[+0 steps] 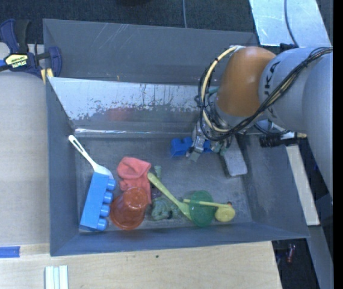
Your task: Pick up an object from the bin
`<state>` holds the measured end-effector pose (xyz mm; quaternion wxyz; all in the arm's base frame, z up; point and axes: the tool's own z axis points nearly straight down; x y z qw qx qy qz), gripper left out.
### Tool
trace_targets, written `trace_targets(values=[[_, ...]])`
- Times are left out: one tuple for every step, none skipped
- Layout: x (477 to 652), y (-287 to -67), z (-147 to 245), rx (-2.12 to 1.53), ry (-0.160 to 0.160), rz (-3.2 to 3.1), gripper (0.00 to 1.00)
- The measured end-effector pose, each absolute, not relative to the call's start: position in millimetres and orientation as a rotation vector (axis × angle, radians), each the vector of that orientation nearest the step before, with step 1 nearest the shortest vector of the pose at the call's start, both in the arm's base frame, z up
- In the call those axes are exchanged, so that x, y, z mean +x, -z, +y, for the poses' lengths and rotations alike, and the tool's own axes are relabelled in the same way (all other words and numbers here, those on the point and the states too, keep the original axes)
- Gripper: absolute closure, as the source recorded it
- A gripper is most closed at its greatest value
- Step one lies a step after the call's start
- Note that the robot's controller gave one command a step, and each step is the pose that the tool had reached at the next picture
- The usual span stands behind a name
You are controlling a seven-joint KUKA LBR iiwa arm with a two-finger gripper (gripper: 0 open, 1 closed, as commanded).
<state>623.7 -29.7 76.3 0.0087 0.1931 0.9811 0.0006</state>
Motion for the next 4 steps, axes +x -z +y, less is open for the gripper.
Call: trace_targets(values=[[623.7, -76, -30, 0.603, -0.002, 3.066, 1.00], [617.3, -77, -15, 0.367, 0.006, 3.089, 1.00], [603.7, -146, -5, 0.342, 0.002, 3.110, 1.00], [605.7, -221, -5, 0.115, 0.005, 3.122, 1.00]])
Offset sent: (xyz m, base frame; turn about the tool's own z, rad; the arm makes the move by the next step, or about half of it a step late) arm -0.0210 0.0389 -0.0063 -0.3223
